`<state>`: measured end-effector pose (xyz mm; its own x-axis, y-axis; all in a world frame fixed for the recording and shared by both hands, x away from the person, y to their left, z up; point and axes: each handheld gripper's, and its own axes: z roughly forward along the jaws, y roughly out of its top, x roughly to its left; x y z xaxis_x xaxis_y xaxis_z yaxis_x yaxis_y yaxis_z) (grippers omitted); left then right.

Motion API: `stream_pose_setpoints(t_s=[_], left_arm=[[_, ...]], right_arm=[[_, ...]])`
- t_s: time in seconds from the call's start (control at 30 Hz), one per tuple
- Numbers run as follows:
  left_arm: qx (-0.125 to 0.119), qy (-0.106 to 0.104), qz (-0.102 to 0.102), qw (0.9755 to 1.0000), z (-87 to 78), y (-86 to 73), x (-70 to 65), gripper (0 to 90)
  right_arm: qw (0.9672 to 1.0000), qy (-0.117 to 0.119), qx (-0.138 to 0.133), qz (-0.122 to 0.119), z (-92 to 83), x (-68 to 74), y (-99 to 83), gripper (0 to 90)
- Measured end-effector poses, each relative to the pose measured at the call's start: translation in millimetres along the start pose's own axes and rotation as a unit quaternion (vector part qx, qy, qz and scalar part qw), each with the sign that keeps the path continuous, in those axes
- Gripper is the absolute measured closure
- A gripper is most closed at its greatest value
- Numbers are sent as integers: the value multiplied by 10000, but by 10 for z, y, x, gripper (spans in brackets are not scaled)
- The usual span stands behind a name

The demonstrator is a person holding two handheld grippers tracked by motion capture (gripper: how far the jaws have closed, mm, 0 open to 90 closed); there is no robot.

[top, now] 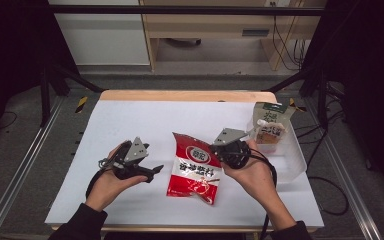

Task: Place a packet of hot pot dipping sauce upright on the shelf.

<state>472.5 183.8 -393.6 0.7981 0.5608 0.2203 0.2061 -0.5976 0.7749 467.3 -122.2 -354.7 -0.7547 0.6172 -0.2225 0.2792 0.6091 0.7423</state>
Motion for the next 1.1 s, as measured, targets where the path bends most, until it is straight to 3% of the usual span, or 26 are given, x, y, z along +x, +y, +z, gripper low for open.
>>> stream_pose_setpoints(t_s=[0.43, 0.63, 0.93, 1.1], left_arm=[[-61, -59, 59, 9999, 27, 224, 139, 228], [-77, -229, 66, 9997, 76, 314, 209, 285], [-360, -547, -10, 9979, 74, 448, 316, 437], [-315, -830, 30, 9960, 95, 479, 306, 607]], right_arm=[[9991, 228, -227, -280, -74, 29, 198, 900], [9983, 334, -303, -361, -124, 37, 255, 900], [9968, 500, -329, -522, -198, 76, 361, 900], [9967, 547, -326, -513, -191, 66, 352, 900]])
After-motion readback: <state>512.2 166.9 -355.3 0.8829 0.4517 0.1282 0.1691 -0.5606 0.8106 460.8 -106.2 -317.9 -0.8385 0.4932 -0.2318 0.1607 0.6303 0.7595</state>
